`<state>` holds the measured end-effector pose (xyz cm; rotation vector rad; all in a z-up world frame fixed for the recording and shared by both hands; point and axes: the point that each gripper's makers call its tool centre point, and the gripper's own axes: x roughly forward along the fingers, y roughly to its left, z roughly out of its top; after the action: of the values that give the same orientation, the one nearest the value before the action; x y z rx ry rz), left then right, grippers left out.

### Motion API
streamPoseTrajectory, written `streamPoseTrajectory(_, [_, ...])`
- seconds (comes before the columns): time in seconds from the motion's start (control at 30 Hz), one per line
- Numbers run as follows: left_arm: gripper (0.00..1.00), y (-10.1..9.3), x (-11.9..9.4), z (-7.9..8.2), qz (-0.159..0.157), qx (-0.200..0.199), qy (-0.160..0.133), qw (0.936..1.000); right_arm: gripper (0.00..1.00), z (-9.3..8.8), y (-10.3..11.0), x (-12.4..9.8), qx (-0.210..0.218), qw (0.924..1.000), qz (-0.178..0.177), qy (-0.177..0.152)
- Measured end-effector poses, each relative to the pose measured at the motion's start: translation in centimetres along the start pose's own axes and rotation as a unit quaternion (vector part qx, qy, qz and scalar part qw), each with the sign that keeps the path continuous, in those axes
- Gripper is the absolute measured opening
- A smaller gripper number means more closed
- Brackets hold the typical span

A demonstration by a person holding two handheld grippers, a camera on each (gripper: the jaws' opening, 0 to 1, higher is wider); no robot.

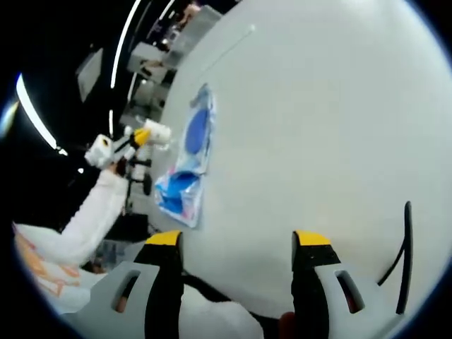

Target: Arrange the tabletop items into an orderly group along one side of the table until the central work area is clear of visible clutter.

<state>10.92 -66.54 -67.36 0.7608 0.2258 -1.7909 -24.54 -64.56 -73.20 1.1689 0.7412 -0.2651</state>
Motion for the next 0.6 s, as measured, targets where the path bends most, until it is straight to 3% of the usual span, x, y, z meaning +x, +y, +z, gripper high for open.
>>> streamPoseTrajectory(0.6, [0.0, 0.1, 1.3, -1.7, -0.015, 0.004, 0.015, 0.9998, 0.61, -0.3, 0.1, 0.2, -0.008, 0.9999, -0.011, 0.01])
